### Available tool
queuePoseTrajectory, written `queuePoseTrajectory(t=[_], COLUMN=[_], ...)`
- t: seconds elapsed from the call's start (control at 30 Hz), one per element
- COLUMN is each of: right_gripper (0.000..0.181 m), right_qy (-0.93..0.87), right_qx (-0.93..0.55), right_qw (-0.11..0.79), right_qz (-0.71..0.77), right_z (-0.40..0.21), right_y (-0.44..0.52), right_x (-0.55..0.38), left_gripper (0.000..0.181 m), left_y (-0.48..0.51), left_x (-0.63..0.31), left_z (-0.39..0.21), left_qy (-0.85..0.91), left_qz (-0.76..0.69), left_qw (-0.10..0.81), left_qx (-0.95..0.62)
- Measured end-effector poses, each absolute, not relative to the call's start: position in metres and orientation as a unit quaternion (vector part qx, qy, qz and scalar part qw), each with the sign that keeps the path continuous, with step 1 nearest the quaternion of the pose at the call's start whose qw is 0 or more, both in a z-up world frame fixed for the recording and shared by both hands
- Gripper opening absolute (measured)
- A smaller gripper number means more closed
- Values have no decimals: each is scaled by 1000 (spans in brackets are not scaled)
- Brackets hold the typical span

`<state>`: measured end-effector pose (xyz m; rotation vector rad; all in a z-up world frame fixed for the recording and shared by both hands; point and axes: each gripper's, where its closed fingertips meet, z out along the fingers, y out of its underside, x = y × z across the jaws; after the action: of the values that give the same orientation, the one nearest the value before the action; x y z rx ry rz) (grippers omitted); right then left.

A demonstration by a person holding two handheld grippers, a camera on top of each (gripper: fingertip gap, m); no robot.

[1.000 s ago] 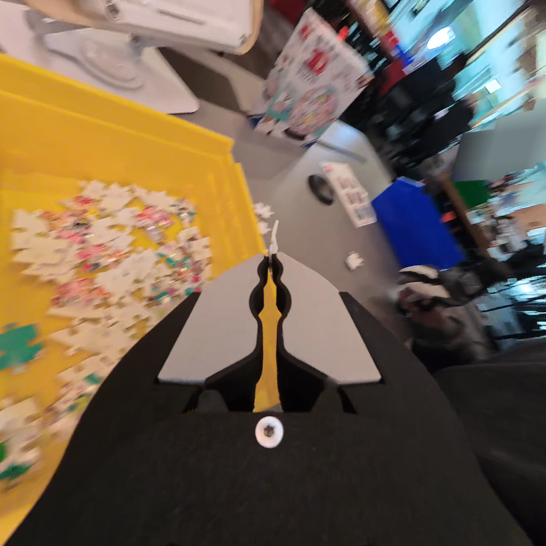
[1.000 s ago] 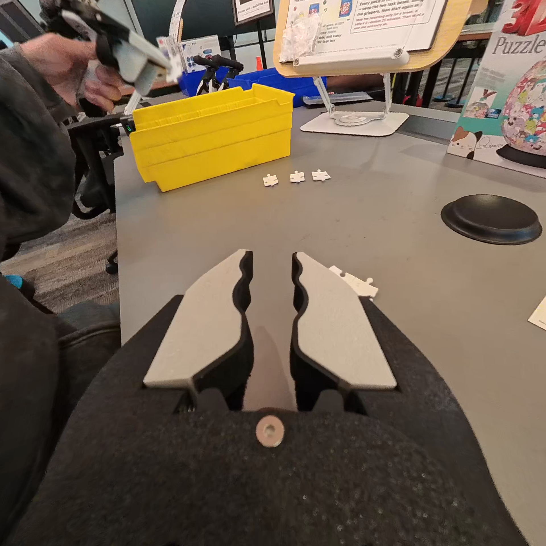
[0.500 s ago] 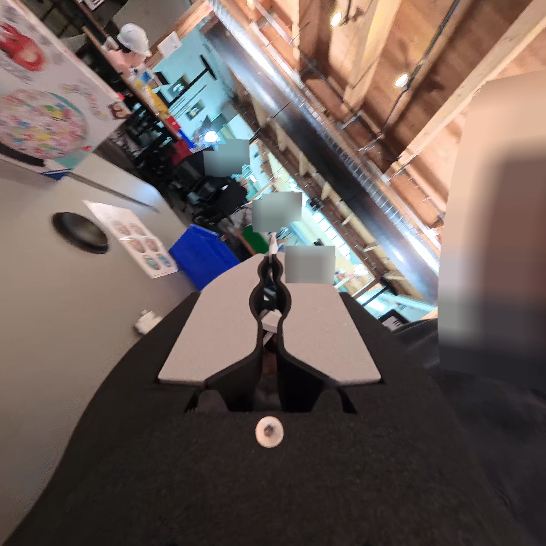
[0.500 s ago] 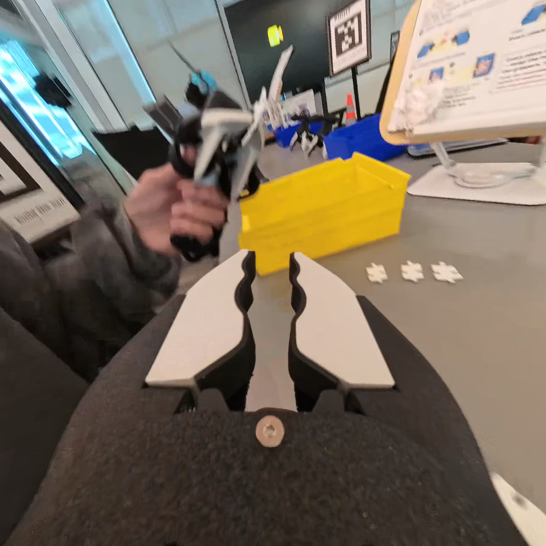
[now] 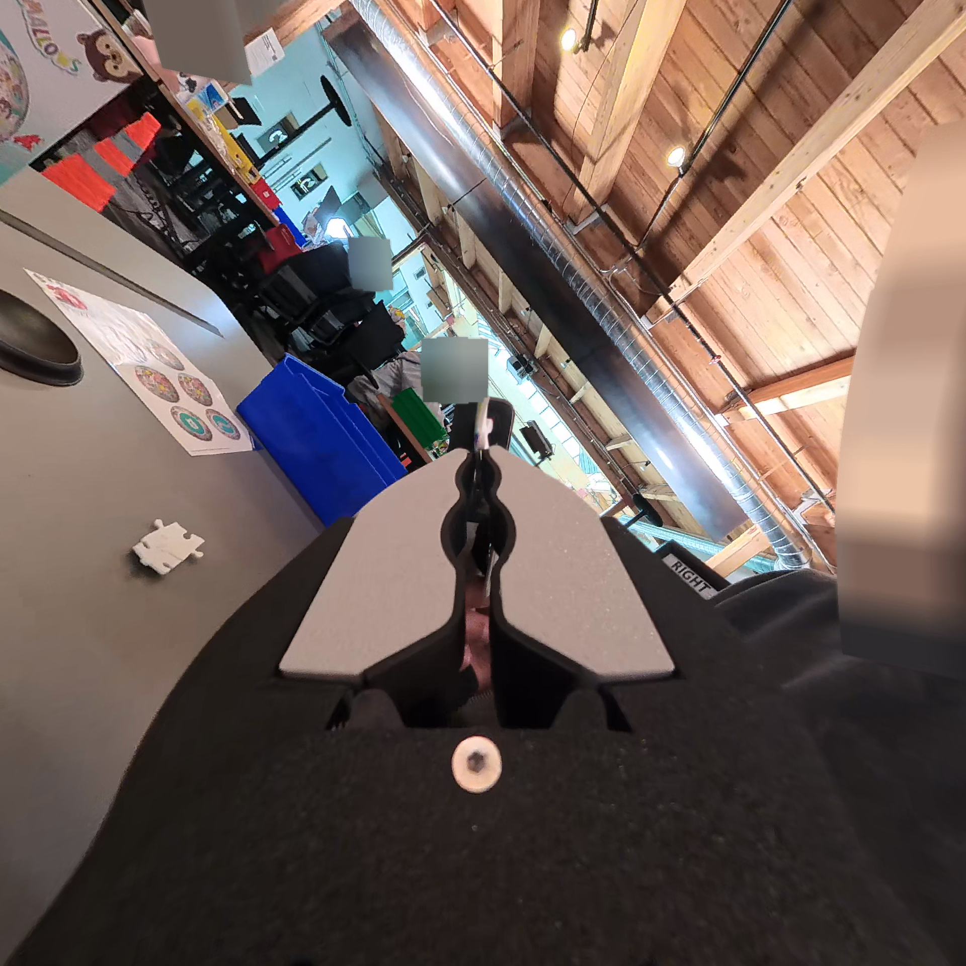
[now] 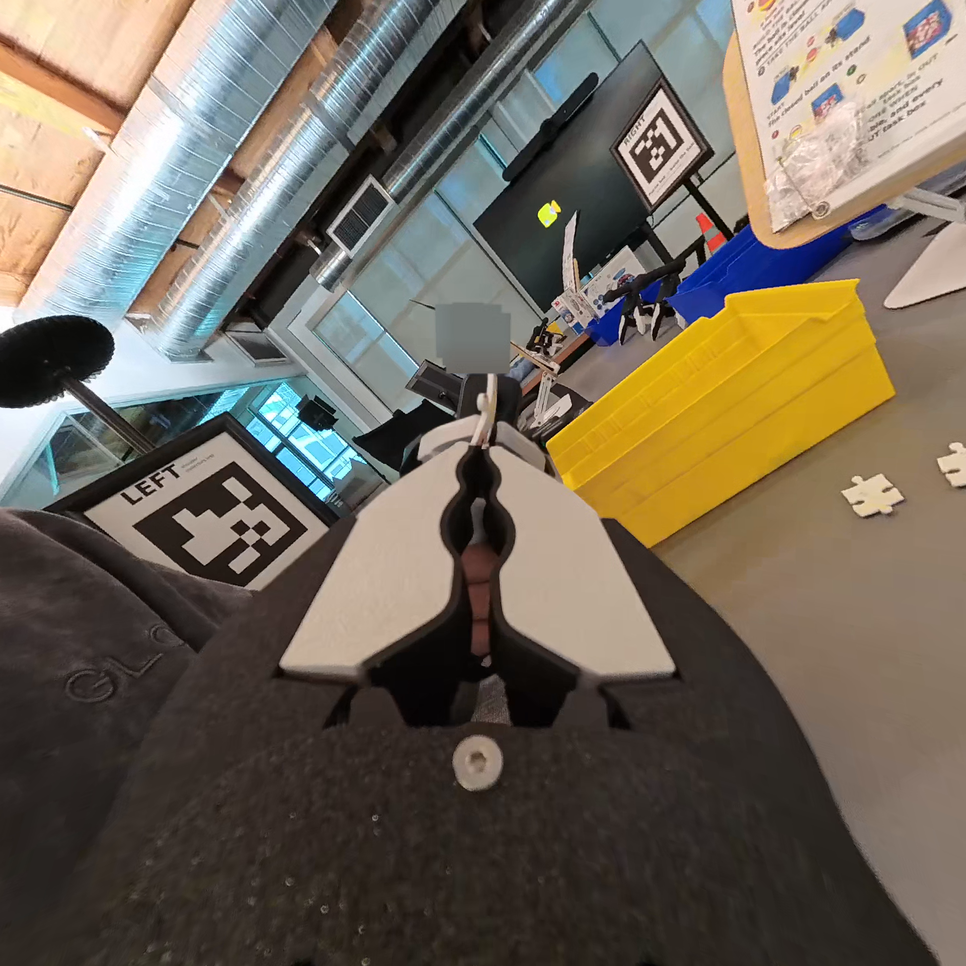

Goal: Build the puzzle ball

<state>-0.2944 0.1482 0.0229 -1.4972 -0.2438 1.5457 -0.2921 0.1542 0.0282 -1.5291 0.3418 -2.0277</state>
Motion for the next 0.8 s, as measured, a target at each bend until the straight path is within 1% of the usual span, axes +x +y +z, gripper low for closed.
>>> queuePoseTrajectory(t=[0.1, 0.3, 0.37, 0.5, 0.63, 0.7, 0.73, 0.8], right_gripper=[0, 1, 6, 5, 14, 11, 4, 2], right_qy=[-97, -87, -80, -76, -65, -67, -70, -76], right_qx=[-619, -610, -610, -623, -626, -630, -635, -649], right_qw=[463, 459, 453, 452, 443, 441, 439, 436], right_qz=[626, 640, 645, 634, 639, 636, 632, 619], right_z=[20, 18, 17, 12, 9, 8, 6, 2], right_y=[148, 146, 146, 150, 153, 155, 155, 158], right_x=[-293, -297, -299, -300, -302, -304, -305, -304], left_gripper=[1, 2, 1, 2, 1, 1, 1, 1], left_y=[151, 152, 153, 153, 155, 153, 153, 154], left_x=[-292, -297, -299, -301, -303, -301, -300, -300], left_z=[23, 17, 15, 11, 7, 4, 4, 2], left_qy=[133, 131, 127, 118, 110, 116, 117, 115], left_qz=[-751, -725, -719, -718, -714, -710, -710, -702], left_qw=[286, 319, 329, 335, 348, 350, 354, 361], left_qx=[-579, -597, -599, -598, -598, -600, -597, -603])
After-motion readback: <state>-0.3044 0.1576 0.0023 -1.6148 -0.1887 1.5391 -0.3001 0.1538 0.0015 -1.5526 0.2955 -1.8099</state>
